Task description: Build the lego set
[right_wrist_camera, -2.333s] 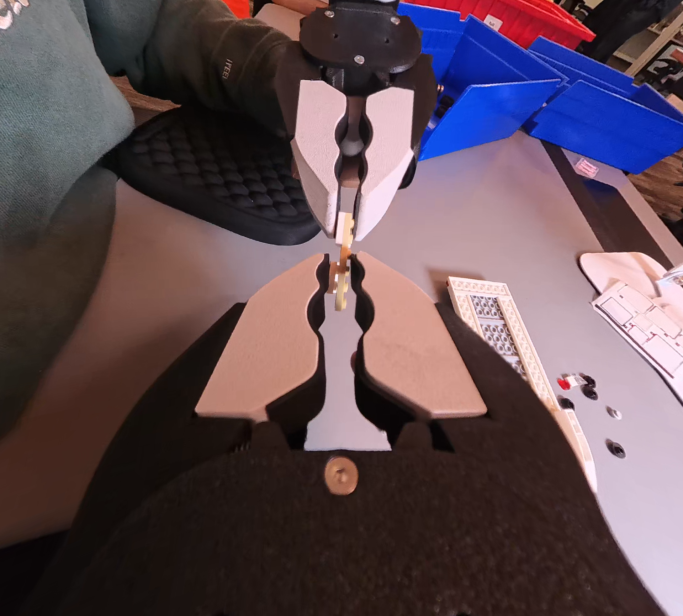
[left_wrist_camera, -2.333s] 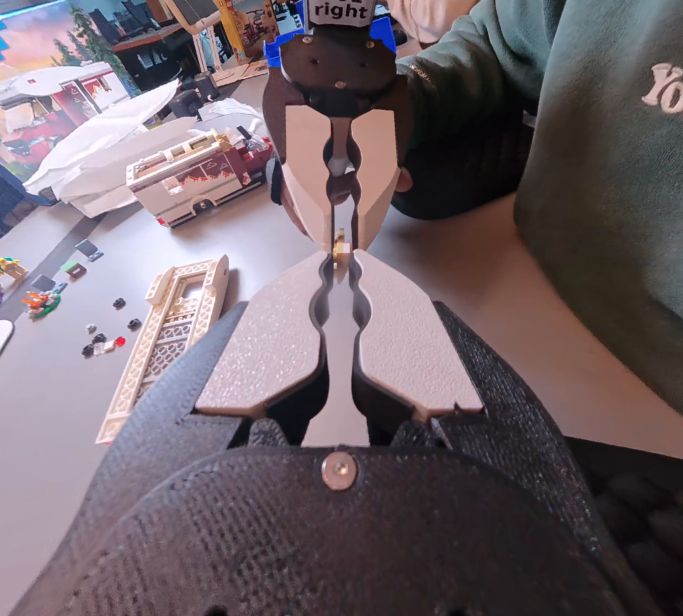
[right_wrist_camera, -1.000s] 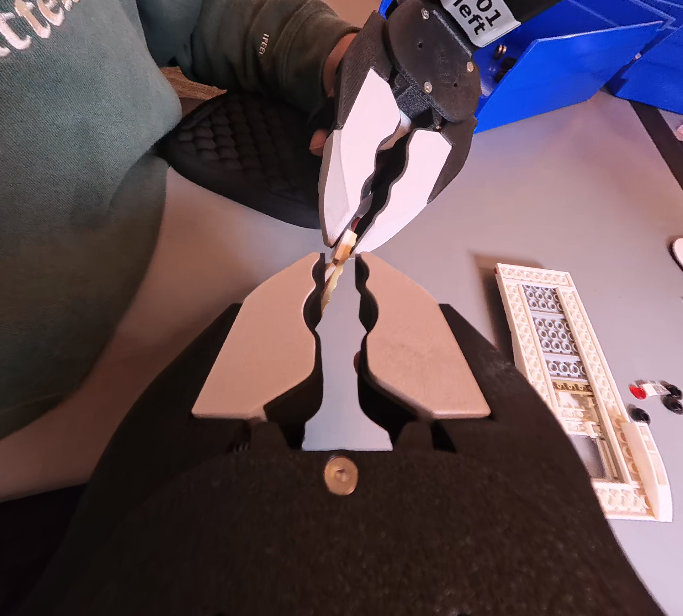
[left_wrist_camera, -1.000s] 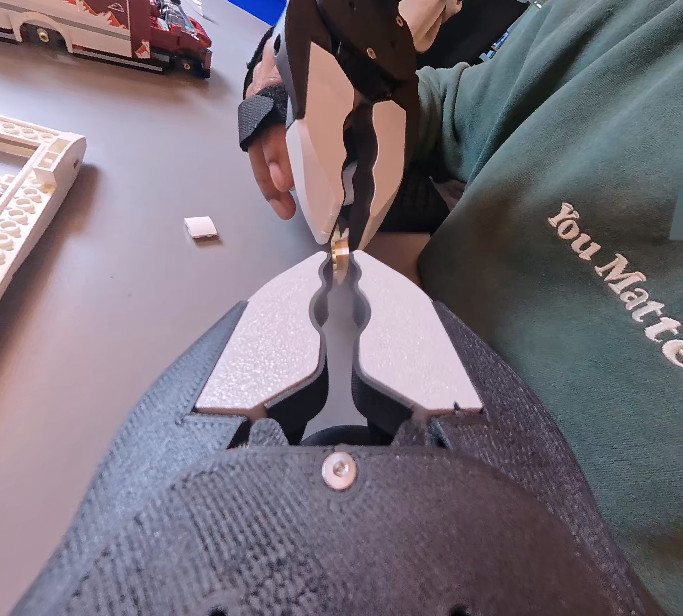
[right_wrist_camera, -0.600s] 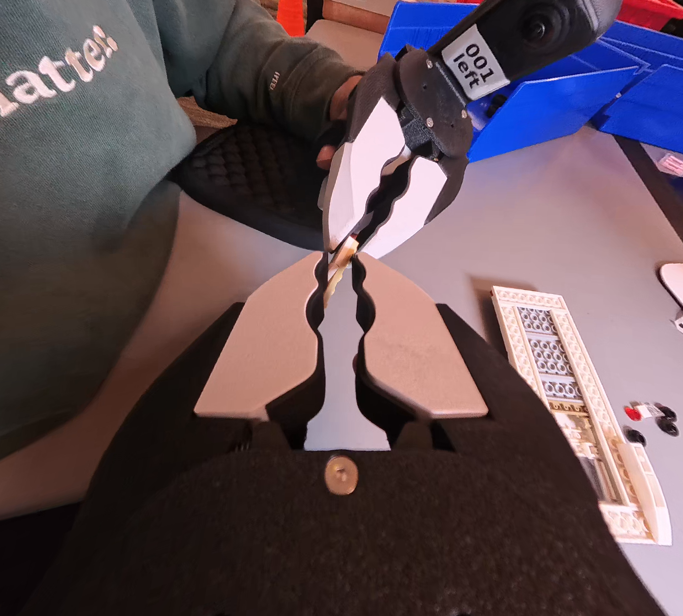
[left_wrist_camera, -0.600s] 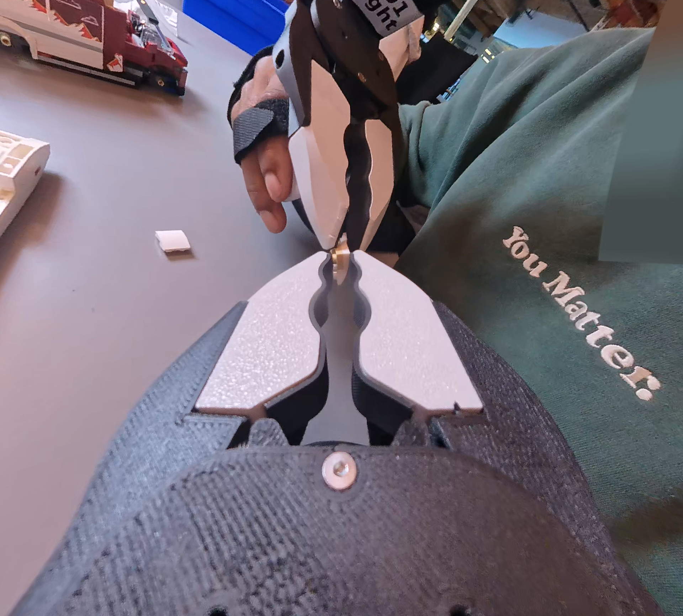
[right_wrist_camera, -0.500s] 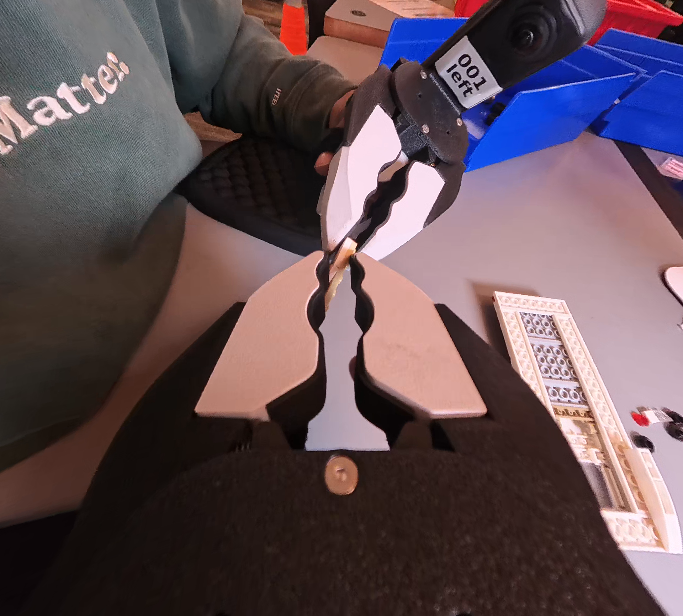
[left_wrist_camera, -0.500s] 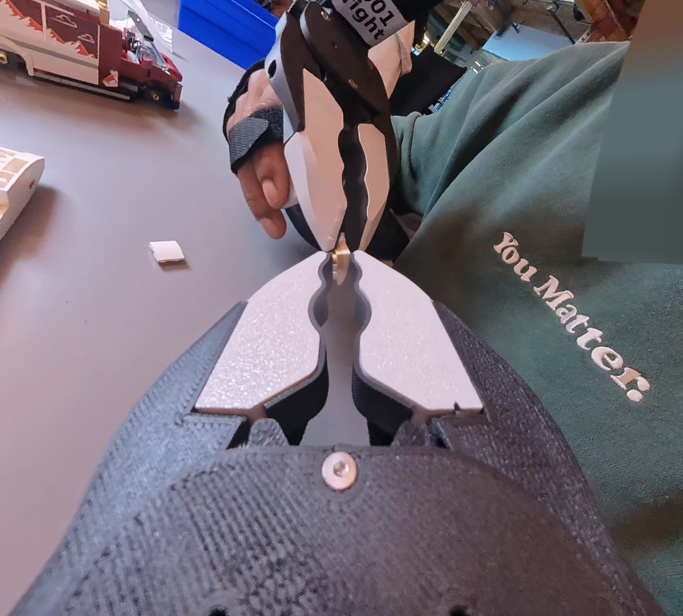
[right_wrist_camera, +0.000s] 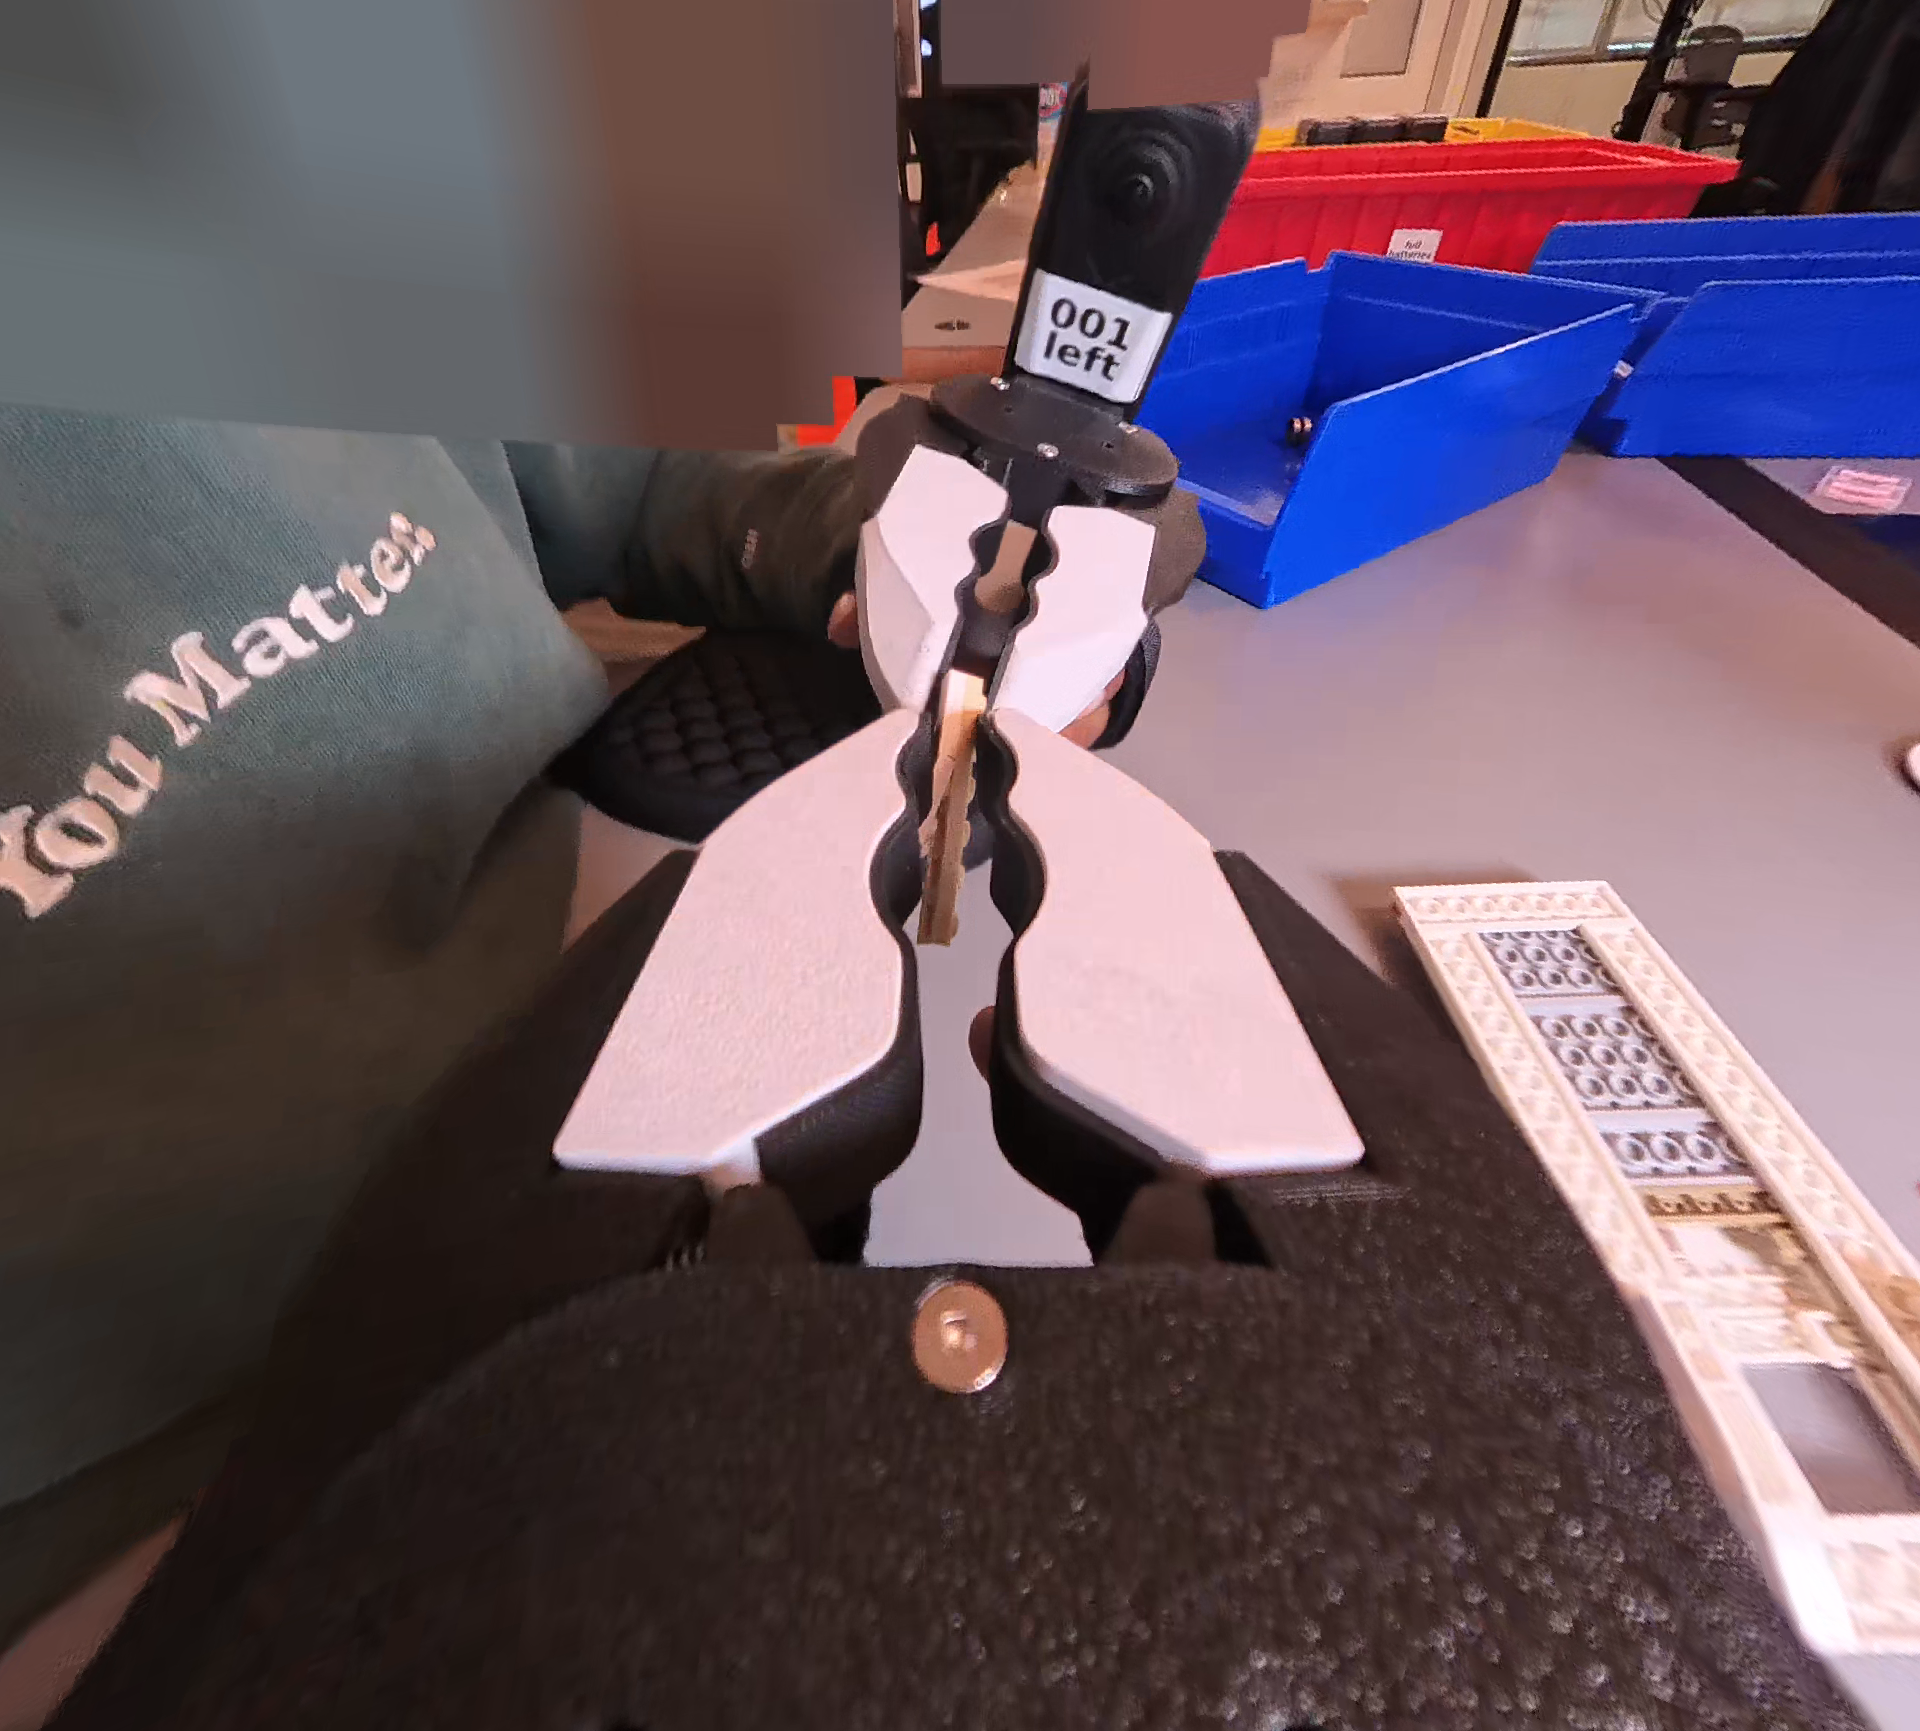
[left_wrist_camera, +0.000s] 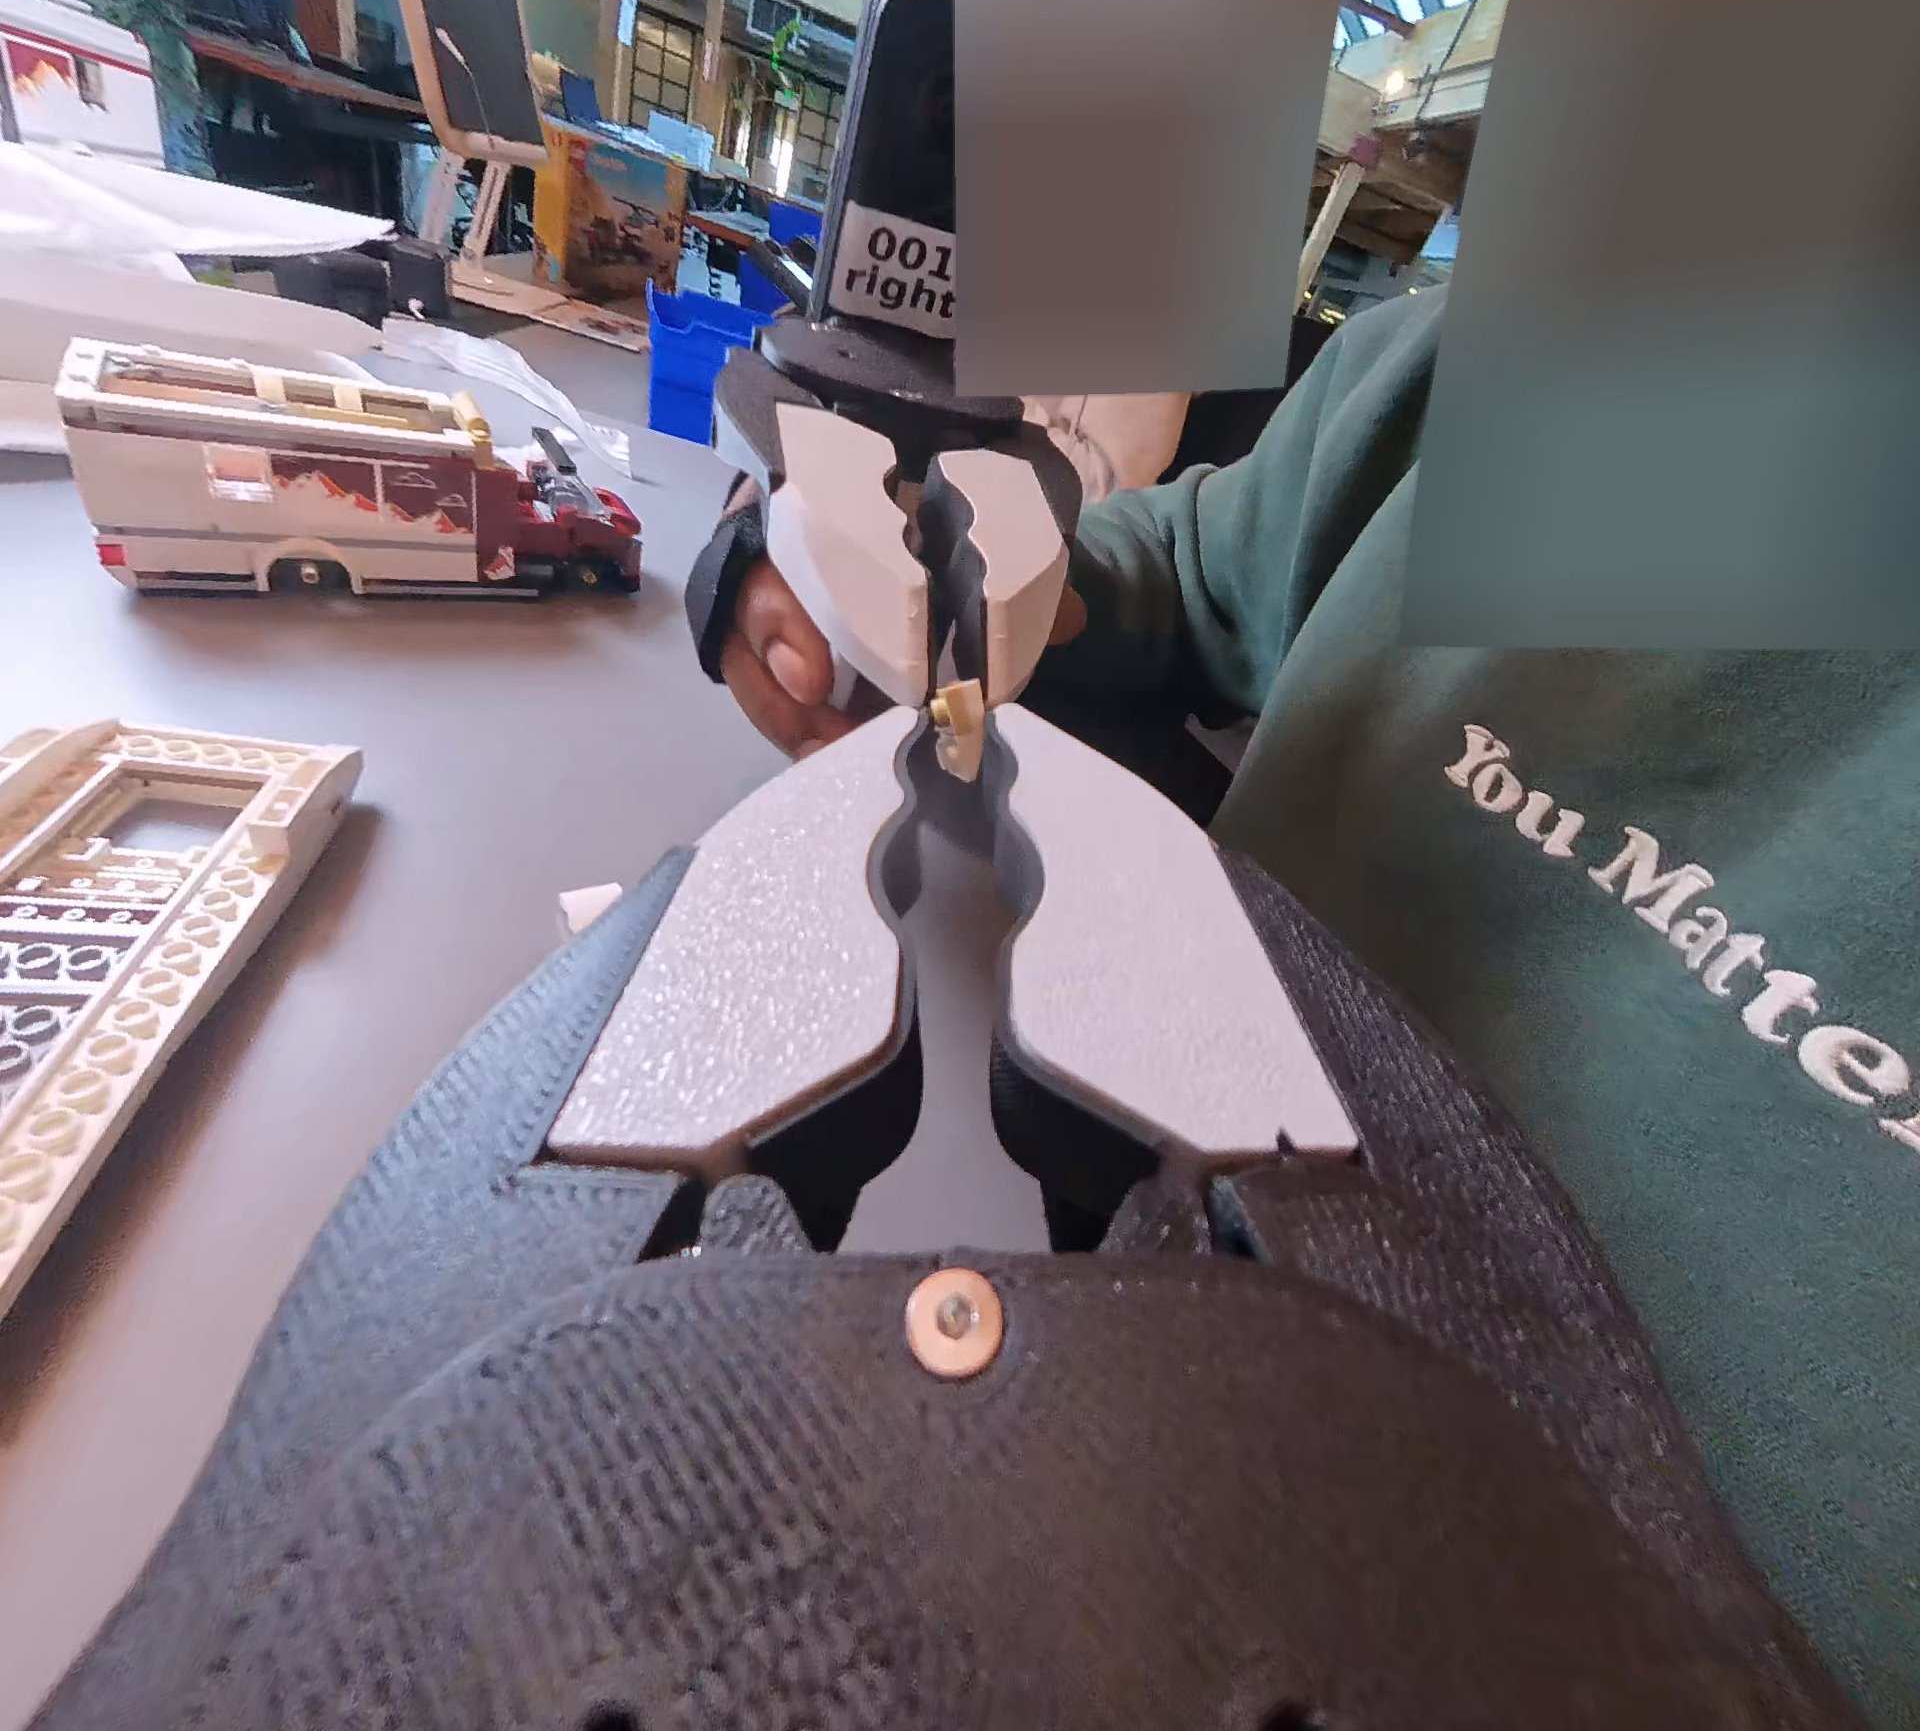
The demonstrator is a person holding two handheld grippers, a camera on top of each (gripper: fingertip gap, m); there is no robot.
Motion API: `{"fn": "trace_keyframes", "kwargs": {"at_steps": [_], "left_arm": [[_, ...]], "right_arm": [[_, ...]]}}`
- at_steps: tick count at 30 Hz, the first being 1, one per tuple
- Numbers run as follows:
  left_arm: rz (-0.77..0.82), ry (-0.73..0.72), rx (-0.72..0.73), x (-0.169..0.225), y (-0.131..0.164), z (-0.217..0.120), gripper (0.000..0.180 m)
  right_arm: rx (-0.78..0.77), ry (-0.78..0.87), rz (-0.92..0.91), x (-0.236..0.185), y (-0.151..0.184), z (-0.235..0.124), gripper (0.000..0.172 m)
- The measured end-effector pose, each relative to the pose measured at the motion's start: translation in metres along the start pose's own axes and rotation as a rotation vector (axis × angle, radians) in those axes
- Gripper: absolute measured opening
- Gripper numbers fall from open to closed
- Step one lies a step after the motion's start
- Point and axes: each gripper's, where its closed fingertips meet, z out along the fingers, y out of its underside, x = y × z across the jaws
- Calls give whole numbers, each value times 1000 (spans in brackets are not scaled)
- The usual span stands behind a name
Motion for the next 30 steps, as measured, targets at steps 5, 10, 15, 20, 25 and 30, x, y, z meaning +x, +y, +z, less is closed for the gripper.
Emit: {"fn": "trace_keyframes", "kwargs": {"at_steps": [5,10,15,20,25,30], "left_arm": [[-127,-9,72,-8,-8,-2,7],[-514,50,207,-22,-14,-5,7],[-757,57,312,-38,-12,-7,7],[-887,44,376,-49,-11,-11,7],[-933,23,398,-56,-9,-14,7],[-935,-21,415,-65,-7,-17,7]], "right_arm": [[78,-3,191,10,-6,0,7],[131,-19,492,28,-8,-1,8],[157,-24,698,45,-2,0,9],[147,-1,754,56,3,-1,13],[192,14,800,71,3,-10,19],[154,25,815,71,6,-19,27]]}}
